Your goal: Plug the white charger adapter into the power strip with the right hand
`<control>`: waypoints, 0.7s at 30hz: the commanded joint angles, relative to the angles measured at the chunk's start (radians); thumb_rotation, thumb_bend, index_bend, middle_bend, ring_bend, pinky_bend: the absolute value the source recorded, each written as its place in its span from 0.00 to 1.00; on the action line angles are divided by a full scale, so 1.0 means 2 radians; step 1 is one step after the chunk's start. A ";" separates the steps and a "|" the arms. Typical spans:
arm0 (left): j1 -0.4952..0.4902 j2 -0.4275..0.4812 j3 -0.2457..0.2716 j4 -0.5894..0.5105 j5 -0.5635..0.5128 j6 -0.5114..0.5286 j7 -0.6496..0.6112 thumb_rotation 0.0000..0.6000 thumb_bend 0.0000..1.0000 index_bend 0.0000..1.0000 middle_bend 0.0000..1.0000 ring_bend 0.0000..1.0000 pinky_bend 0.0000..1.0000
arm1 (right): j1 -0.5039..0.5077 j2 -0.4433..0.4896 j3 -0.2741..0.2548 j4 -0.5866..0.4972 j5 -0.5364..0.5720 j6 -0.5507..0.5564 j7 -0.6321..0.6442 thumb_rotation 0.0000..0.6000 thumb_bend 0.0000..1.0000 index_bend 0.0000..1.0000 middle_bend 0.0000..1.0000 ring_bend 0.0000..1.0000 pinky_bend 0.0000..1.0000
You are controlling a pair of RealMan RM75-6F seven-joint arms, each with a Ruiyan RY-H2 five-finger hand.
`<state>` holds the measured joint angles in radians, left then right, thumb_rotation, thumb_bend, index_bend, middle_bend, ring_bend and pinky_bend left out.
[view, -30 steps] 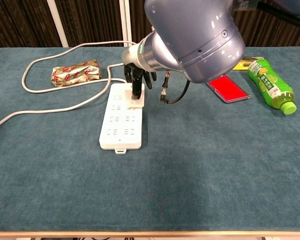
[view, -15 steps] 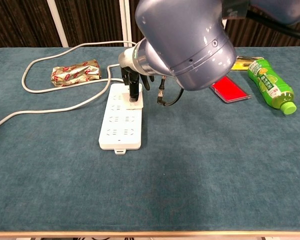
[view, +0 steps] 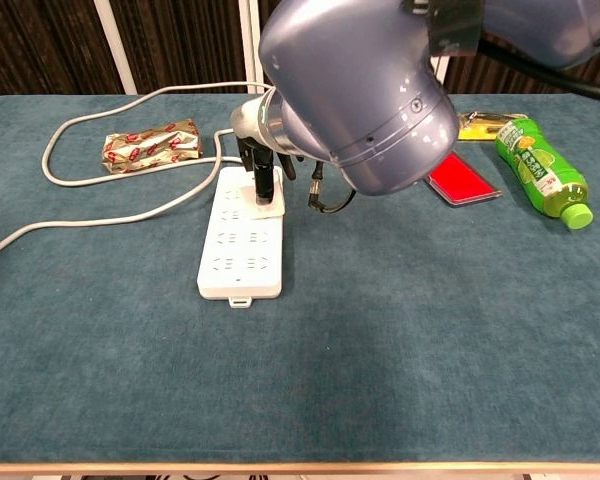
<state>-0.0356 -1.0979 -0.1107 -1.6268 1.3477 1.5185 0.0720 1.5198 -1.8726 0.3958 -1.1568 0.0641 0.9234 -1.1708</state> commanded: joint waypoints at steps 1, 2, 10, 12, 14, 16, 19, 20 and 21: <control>0.000 0.000 0.000 0.000 0.000 0.000 0.000 1.00 0.09 0.21 0.00 0.00 0.00 | 0.000 -0.002 0.001 0.001 0.000 -0.001 -0.001 1.00 0.50 0.81 0.60 0.54 0.31; 0.000 0.000 0.000 0.000 0.001 0.000 0.000 1.00 0.08 0.21 0.00 0.00 0.00 | 0.000 -0.002 0.002 0.002 0.000 -0.001 -0.001 1.00 0.50 0.81 0.60 0.54 0.31; 0.000 0.000 0.001 0.000 0.001 0.001 -0.001 1.00 0.09 0.21 0.00 0.00 0.00 | -0.004 -0.004 0.003 0.008 0.009 -0.012 -0.004 1.00 0.50 0.81 0.60 0.54 0.31; 0.000 0.000 0.001 0.000 0.002 0.001 0.000 1.00 0.09 0.21 0.00 0.00 0.00 | -0.005 -0.004 0.002 0.009 0.009 -0.014 -0.005 1.00 0.50 0.81 0.60 0.54 0.31; 0.000 0.000 0.000 0.000 0.001 0.001 0.000 1.00 0.08 0.21 0.00 0.00 0.00 | -0.006 -0.004 0.001 0.009 0.008 -0.016 -0.005 1.00 0.50 0.82 0.61 0.54 0.31; 0.000 0.000 0.000 0.000 0.001 0.001 0.000 1.00 0.09 0.21 0.00 0.00 0.00 | -0.007 -0.005 0.001 0.008 0.007 -0.018 -0.003 1.00 0.50 0.83 0.61 0.55 0.31; 0.000 0.000 0.001 0.000 0.001 0.001 0.001 1.00 0.09 0.21 0.00 0.00 0.00 | -0.008 -0.005 0.001 0.008 0.003 -0.020 -0.001 1.00 0.50 0.84 0.63 0.56 0.31; 0.000 0.000 0.001 0.000 0.001 0.001 0.001 1.00 0.08 0.21 0.00 0.00 0.00 | -0.008 -0.006 0.000 0.009 0.002 -0.020 0.001 1.00 0.50 0.84 0.63 0.56 0.31; 0.000 0.000 0.001 0.000 0.001 0.001 0.001 1.00 0.08 0.21 0.00 0.00 0.00 | -0.009 -0.007 0.000 0.009 0.000 -0.021 0.003 1.00 0.50 0.85 0.64 0.56 0.31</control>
<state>-0.0352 -1.0984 -0.1094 -1.6276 1.3499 1.5202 0.0749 1.5029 -1.8856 0.3967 -1.1396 0.0657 0.8829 -1.1679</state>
